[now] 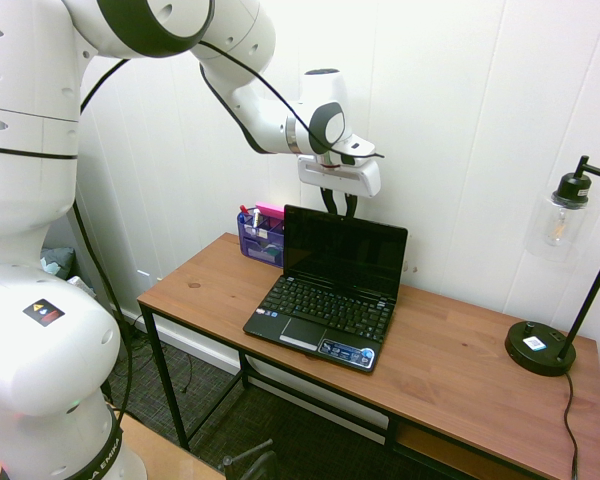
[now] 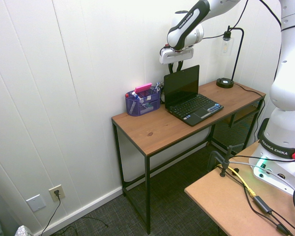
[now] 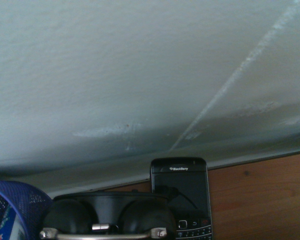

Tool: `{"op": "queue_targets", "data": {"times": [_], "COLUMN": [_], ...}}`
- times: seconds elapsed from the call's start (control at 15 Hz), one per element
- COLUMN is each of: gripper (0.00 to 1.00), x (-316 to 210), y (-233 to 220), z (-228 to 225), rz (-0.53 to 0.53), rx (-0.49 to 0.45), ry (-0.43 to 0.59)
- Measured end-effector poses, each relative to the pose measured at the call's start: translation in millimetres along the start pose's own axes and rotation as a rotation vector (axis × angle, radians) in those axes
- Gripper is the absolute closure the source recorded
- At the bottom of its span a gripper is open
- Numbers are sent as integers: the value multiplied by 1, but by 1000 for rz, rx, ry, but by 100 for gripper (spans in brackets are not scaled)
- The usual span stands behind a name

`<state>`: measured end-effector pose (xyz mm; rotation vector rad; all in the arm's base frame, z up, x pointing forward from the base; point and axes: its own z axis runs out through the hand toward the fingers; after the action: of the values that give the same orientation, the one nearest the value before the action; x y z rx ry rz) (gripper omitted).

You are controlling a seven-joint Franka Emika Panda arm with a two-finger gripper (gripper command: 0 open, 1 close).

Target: Close the laptop lid

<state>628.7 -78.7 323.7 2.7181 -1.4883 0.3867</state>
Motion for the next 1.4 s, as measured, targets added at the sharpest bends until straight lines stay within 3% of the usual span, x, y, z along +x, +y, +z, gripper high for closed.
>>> {"op": "queue_targets", "data": {"times": [0.73, 1.4], "gripper": [100, 100], "x": [-4, -31], "y": [7, 67], "z": [4, 11], "rz": [4, 58], "rx": [-35, -57], "ry": [-22, -52]}}
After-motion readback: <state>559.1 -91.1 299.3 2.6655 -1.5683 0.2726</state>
